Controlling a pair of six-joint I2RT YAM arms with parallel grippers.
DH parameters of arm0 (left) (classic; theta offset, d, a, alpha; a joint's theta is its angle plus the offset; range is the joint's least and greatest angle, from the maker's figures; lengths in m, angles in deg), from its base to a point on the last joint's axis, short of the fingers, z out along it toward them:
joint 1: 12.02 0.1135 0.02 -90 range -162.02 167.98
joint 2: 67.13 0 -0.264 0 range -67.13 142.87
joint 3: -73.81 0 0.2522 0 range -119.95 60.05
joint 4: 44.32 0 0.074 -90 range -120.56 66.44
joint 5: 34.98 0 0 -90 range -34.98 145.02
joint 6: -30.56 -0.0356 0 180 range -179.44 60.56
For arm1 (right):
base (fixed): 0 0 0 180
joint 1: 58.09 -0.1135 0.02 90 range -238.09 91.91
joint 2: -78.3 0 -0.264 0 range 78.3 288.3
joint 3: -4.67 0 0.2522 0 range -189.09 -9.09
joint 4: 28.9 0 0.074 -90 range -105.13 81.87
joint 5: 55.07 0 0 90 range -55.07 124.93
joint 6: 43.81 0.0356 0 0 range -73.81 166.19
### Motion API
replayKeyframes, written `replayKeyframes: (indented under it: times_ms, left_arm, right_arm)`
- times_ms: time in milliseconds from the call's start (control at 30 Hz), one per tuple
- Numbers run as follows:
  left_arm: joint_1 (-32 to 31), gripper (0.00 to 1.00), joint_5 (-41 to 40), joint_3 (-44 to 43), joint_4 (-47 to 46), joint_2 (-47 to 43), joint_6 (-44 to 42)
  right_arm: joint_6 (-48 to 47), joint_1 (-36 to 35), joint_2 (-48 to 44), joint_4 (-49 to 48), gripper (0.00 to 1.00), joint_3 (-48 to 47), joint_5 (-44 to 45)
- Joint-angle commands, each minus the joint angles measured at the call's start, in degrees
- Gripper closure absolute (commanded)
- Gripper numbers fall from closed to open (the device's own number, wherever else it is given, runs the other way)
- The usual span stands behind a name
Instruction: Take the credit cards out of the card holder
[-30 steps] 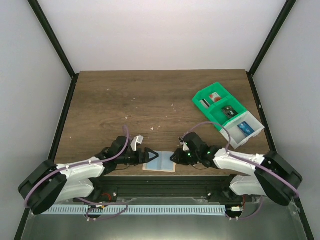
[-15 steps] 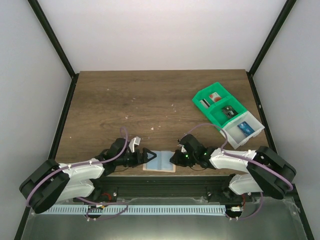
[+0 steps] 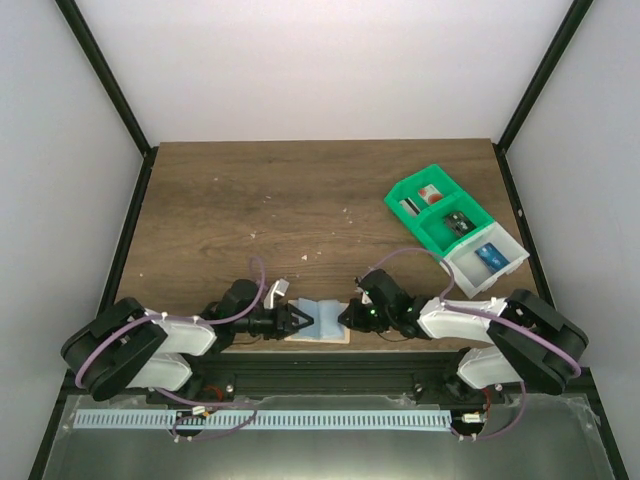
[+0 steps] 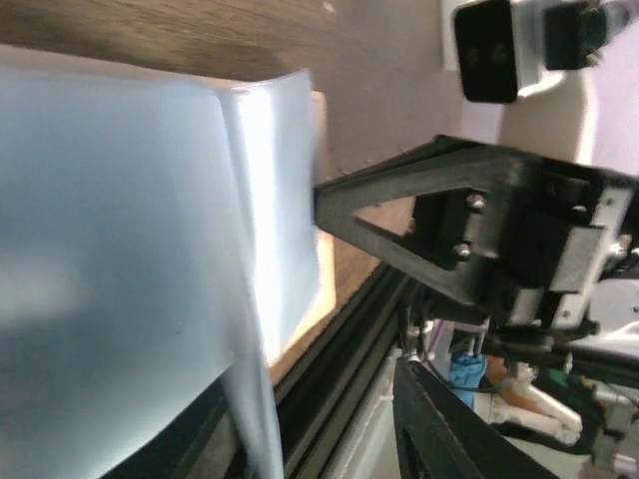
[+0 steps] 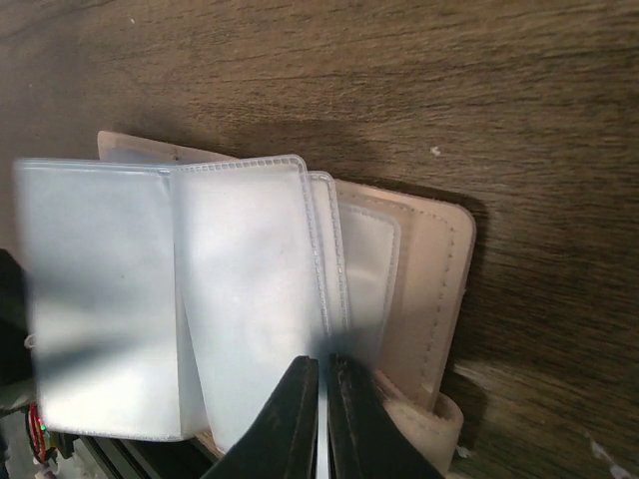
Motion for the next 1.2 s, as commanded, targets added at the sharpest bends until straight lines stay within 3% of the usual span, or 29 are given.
replayKeyframes:
  times_ms: [0,233,333,367,467,700,800,1033,1167]
  left_arm:
    - [-1.06,0.67,2.54,-1.01,-6.2,-0.04,0.93]
    - [-1.15,0.84,0.56,-2.17,-1.53,-0.45,-1.21]
    - [-0.92,0.85,-2.81,-3.04,4.95,-2.87,-2.96]
    - [-0.83,0.8,-4.79,-3.63,8.67,-4.1,-3.78]
    - [-0.68,0.48,-12.49,-6.25,20.88,-8.88,-7.19]
    - [-0.47,0.25,-26.15,-13.02,38.8,-22.89,-13.78]
    - [-0.45,0.02,-30.98,-15.76,43.73,-27.02,-15.76]
    - [-0.21,0.0,-39.01,-26.21,56.3,-32.91,-21.48]
    - [-0.18,0.0,-38.2,-32.8,58.96,-34.76,-25.56]
  right_arm:
    - [0.82,-0.47,2.11,2.4,0.94,3.37,3.01]
    - [0.78,-0.47,1.64,1.99,0.95,3.93,3.56]
    - [-0.33,-0.45,1.15,2.63,0.95,3.15,4.68]
    - [-0.93,-0.42,0.85,2.82,0.95,2.74,5.39]
    - [-2.16,-0.49,-0.14,3.47,0.93,1.8,8.91]
    - [-5.36,-0.47,-9.28,10.01,0.87,-1.71,17.97]
    - [-5.71,-0.51,-16.72,11.9,0.83,-1.75,23.22]
    - [-11.72,-0.47,-30.17,20.98,0.59,-8.16,30.16]
    - [-14.56,-0.43,-34.77,27.54,0.48,-13.83,34.43]
